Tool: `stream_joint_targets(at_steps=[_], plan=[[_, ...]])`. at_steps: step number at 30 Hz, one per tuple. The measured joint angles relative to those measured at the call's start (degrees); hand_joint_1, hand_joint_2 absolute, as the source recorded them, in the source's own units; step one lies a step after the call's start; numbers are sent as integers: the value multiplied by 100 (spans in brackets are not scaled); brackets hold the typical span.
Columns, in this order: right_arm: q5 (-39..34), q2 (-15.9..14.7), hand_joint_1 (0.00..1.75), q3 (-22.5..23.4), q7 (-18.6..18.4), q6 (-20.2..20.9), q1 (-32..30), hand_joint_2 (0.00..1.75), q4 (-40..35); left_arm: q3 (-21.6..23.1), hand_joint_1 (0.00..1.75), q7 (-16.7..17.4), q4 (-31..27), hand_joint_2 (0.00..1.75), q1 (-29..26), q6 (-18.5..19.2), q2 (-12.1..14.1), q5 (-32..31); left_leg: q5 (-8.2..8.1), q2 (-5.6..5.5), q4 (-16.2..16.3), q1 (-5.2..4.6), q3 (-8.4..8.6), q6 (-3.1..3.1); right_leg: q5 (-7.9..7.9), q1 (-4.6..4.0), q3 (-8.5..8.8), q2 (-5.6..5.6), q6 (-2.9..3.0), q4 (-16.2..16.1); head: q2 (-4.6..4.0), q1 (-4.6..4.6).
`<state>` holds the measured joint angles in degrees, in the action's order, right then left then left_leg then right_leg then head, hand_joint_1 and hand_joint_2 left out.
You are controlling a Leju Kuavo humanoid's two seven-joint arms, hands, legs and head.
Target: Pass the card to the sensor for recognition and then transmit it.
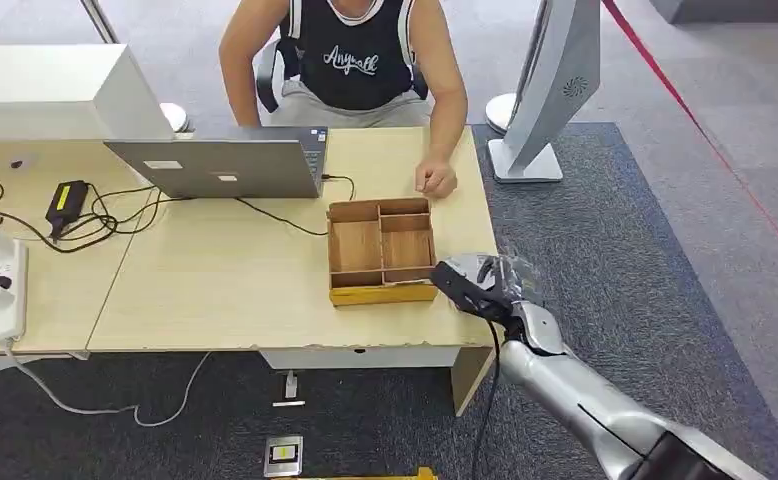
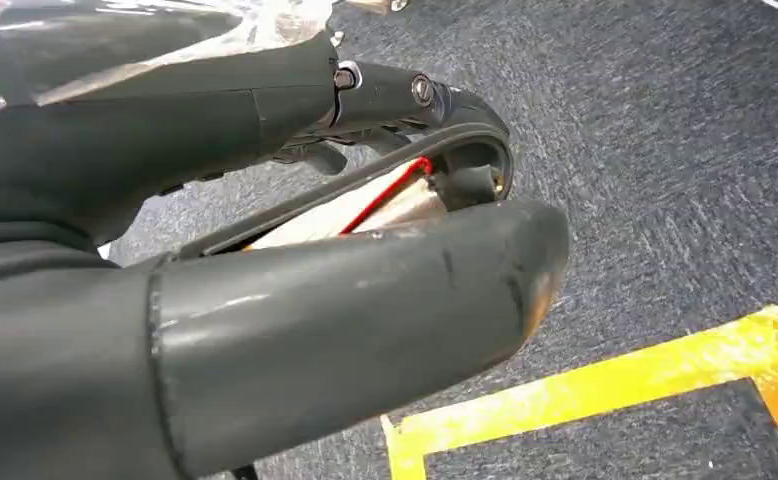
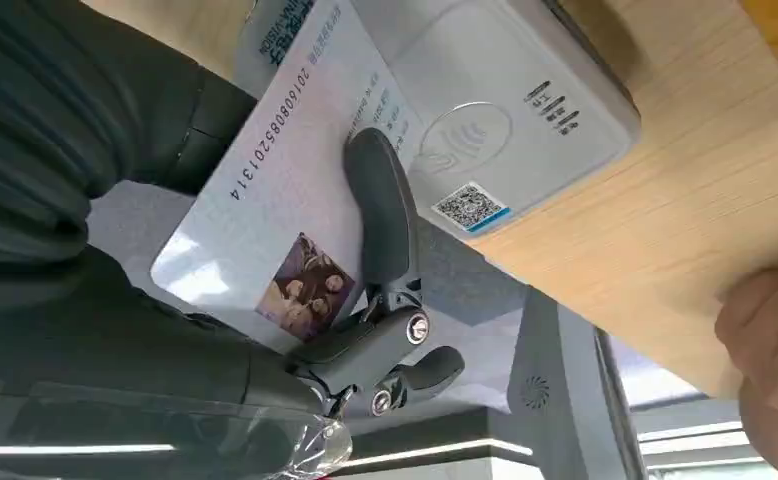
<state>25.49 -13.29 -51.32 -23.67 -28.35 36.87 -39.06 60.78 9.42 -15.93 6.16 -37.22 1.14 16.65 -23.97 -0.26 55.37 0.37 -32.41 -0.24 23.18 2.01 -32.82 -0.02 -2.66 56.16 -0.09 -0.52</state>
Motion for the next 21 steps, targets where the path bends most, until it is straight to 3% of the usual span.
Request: stream_joint_targets(at_steps=[12,16,21], plan=[[-15,61,175,-9,57,7,20,175,83,0,0,-2,0,0,-36,0,2,24,0,0,0,1,2,0,0,-1,2,0,0,0,0,0],[-184,144,175,-57,122,-315,87,175,214,0,0,-15,0,0,-36,-2,2,42,0,-1,0,1,1,0,0,-2,3,0,0,0,0,0],[-83,94,175,-50,-66,-514,84,175,59,9,0,63,0,0,-29,-13,2,42,0,-1,1,1,1,0,-2,-1,1,0,1,0,0,2]])
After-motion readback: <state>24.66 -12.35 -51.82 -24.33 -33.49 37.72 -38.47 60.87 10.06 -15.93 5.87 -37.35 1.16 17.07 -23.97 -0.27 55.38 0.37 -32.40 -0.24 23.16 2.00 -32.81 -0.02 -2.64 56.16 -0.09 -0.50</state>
